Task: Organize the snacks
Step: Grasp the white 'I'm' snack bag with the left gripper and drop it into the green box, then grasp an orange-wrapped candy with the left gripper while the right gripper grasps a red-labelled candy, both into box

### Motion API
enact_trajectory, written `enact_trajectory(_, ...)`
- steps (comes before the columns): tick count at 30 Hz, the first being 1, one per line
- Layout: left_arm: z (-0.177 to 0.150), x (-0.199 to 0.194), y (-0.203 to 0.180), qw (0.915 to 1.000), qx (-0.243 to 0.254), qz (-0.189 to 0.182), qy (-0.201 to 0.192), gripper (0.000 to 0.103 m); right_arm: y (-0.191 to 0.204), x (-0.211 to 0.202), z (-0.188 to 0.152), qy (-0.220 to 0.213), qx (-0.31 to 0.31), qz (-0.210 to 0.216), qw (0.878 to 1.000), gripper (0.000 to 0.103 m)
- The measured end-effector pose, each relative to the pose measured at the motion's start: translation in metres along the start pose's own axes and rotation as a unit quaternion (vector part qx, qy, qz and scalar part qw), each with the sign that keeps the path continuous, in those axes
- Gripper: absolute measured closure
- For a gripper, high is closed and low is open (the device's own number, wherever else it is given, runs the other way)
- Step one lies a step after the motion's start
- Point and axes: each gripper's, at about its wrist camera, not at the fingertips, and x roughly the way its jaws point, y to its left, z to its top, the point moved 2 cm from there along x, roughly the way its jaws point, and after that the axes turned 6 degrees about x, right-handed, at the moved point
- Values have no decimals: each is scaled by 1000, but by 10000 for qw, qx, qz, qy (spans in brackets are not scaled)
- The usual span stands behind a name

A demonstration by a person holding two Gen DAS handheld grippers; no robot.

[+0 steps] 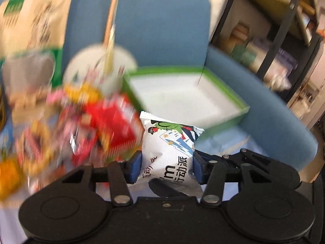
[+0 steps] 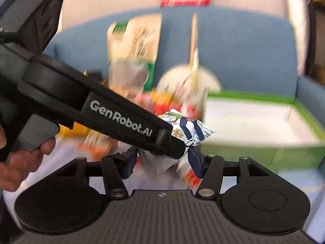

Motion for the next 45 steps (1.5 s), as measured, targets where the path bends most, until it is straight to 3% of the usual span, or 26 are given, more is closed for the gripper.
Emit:
enact_trajectory(3, 29, 15, -2, 9998, 21, -78, -193, 41, -18, 9, 18, -259, -95, -198, 9994, 13)
enact_trajectory(7, 48, 45, -5, 9997, 168, -76, -152, 41, -46, 33, 24, -268, 37, -317, 9991, 13)
enact_trajectory(13, 53, 84, -7, 9995, 289, -125, 22, 40, -71, 59, 13, -181, 322, -430, 9984, 14)
enact_trajectory(14, 53, 88, -6, 9995, 292, -100, 9, 30, -74, 63, 9, -163, 380, -396, 9984, 12)
enact_trajectory(15, 53, 91, -5, 9995, 304, -68, -38, 0, -76, 66, 7, -136, 443, -380, 9982, 12)
enact_trajectory(16, 54, 93, -5, 9994, 323, -14, -88, 0, -78, 68, 3, -84, 507, -366, 9980, 0)
enact_trajectory(20, 51, 86, -3, 9982, 384, 333, -324, 0, -77, 67, -5, -105, 321, -686, 9971, 0)
enact_trajectory(25, 43, 45, 9, 9973, 235, 441, -537, 0, -59, 44, -4, -373, 212, -439, 9981, 0)
enact_trajectory(32, 0, -32, 26, 9900, -30, 1101, -878, 0, -28, 19, -10, -359, 126, -189, 9991, 0)
enact_trajectory(36, -45, -53, 46, 9844, -664, 1491, -656, 0, -14, 8, -27, -111, 323, -30, 9994, 0)
enact_trajectory(40, -81, -64, 60, 9790, -959, 1722, -512, 0, 8, 11, -41, 223, 229, 197, 9993, 0)
enact_trajectory(45, -103, -63, 81, 9772, -1277, 1663, -331, 0, 37, 27, -44, 593, 19, 589, 9965, 0)
